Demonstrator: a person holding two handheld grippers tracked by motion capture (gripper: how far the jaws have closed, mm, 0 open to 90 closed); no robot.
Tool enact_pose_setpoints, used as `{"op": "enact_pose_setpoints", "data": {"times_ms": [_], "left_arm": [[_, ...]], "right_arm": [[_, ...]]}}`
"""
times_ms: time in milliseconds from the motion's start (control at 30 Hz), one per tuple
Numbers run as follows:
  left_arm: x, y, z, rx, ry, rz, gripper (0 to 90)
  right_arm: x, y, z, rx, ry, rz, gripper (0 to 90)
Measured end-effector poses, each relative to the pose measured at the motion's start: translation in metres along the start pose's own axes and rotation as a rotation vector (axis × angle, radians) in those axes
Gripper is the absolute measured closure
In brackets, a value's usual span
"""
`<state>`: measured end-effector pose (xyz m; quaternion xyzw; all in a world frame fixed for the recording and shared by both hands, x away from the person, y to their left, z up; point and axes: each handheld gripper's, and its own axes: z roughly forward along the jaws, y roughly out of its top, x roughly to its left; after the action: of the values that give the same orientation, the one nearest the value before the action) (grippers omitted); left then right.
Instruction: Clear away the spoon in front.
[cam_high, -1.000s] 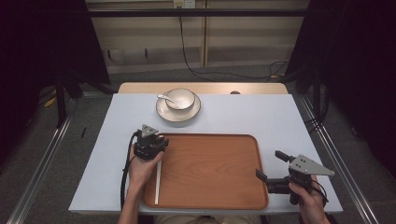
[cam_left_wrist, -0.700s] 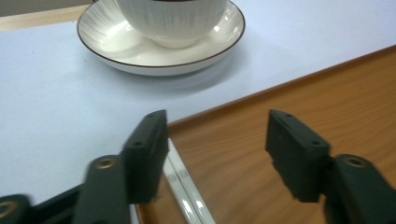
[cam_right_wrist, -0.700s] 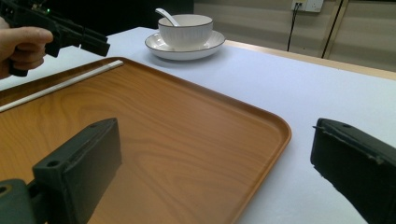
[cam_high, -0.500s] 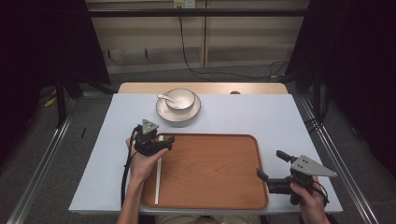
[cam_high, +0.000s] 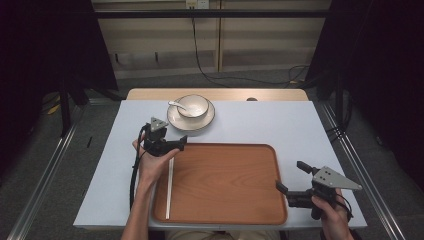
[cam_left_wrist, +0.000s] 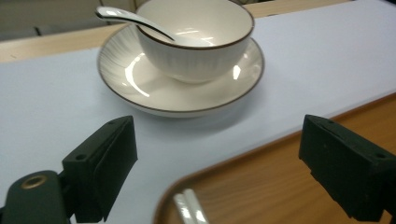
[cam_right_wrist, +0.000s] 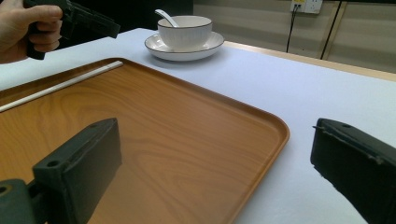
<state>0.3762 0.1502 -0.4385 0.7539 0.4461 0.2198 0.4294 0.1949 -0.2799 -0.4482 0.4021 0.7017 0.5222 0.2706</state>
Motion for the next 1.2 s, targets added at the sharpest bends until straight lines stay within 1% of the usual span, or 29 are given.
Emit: {"op": "enact_pose_setpoints", "data": {"times_ms": [33,67,100,167,200,233,267,300,333,400,467,500,533,567,600,633,667,700,733,767,833,867,900,967,1000,1067,1133,1167,1200], "left_arm": [[0.002,0.001,0.0,0.009,0.002,0.005,11.4],[0.005,0.002,0.001,0.011,-0.02,-0.01,11.5],[0.008,0.004,0.003,0.007,-0.024,-0.02,13.8],[0.013,0.007,0.004,-0.011,-0.029,-0.032,15.7],[0.014,0.008,0.005,-0.019,-0.017,-0.037,16.1],[0.015,0.009,0.008,-0.004,0.006,-0.029,17.6],[0.015,0.01,0.01,0.031,0.008,-0.024,17.8],[0.017,0.01,0.011,0.028,-0.004,-0.025,17.8],[0.018,0.011,0.012,0.018,-0.017,-0.027,17.4],[0.021,0.014,0.015,-0.001,0.008,-0.034,16.0],[0.025,0.016,0.018,-0.041,0.005,-0.04,15.3],[0.026,0.018,0.019,-0.043,0.025,-0.041,15.3],[0.027,0.02,0.02,-0.043,0.027,-0.044,15.3],[0.029,0.023,0.021,-0.038,0.02,-0.037,15.4],[0.03,0.025,0.022,-0.057,0.031,-0.03,15.5],[0.031,0.028,0.023,-0.062,0.044,-0.015,15.1],[0.033,0.032,0.024,-0.05,0.026,-0.022,16.0],[0.036,0.035,0.025,-0.049,0.002,-0.044,17.5],[0.037,0.039,0.026,-0.025,0.016,-0.043,17.5],[0.038,0.042,0.028,-0.028,0.027,-0.039,22.9],[0.043,0.047,0.031,-0.032,-0.001,-0.048,23.5],[0.046,0.049,0.034,-0.033,-0.005,-0.048,23.2],[0.047,0.051,0.037,-0.045,0.001,-0.07,29.8],[0.053,0.053,0.042,-0.039,0.004,-0.08,28.9],[0.055,0.055,0.046,-0.047,-0.004,-0.085,29.9],[0.06,0.06,0.052,-0.038,0.02,-0.084,34.3],[0.063,0.065,0.057,-0.042,0.016,-0.077,38.9],[0.064,0.069,0.059,-0.017,0.04,-0.043,41.7],[0.065,0.073,0.06,-0.01,0.045,-0.042,41.7]], "right_arm": [[0.0,0.0,0.0,0.0,0.0,0.0,1.6],[0.0,0.0,0.001,0.001,-0.001,-0.002,1.6],[0.0,0.0,0.001,0.003,-0.001,-0.003,1.6],[0.0,0.0,0.001,0.001,-0.001,-0.003,1.6],[-0.001,0.0,0.001,0.002,0.002,-0.001,1.6],[-0.001,0.0,0.002,0.001,-0.004,-0.003,1.6],[-0.001,0.0,0.002,0.005,0.0,0.001,1.6],[-0.001,0.0,0.003,0.003,0.002,0.002,1.6],[-0.002,0.0,0.003,0.0,0.002,0.001,1.6],[-0.001,0.0,0.003,0.006,0.006,-0.005,1.6],[0.0,0.0,0.002,0.004,0.012,-0.011,1.6],[0.0,0.0,0.002,0.004,0.012,-0.011,1.6],[0.0,0.0,0.001,0.002,0.014,-0.015,1.6],[0.0,0.0,0.001,0.001,0.018,-0.014,1.6],[0.001,0.001,0.001,-0.002,0.02,-0.016,1.6],[0.001,0.0,0.001,-0.001,0.023,-0.02,1.6],[0.001,0.0,0.0,0.001,0.027,-0.019,1.6],[0.001,0.0,0.0,0.002,0.028,-0.016,1.6],[0.001,0.0,0.0,0.002,0.028,-0.016,1.6],[0.001,0.0,0.0,0.001,0.03,-0.014,1.6],[0.001,-0.001,0.0,0.004,0.031,-0.016,1.6],[0.001,0.0,-0.001,0.003,0.031,-0.012,1.6],[0.001,0.0,0.0,0.0,0.029,-0.016,1.6],[0.001,0.0,0.0,0.003,0.031,-0.013,1.6],[0.001,0.0,0.0,0.003,0.031,-0.011,1.6],[0.002,0.0,0.0,0.002,0.032,-0.013,1.6],[0.002,-0.001,-0.001,0.003,0.035,-0.015,1.6],[0.001,-0.001,-0.001,0.003,0.035,-0.007,1.6],[0.001,-0.001,-0.001,0.003,0.035,-0.007,1.6]]}}
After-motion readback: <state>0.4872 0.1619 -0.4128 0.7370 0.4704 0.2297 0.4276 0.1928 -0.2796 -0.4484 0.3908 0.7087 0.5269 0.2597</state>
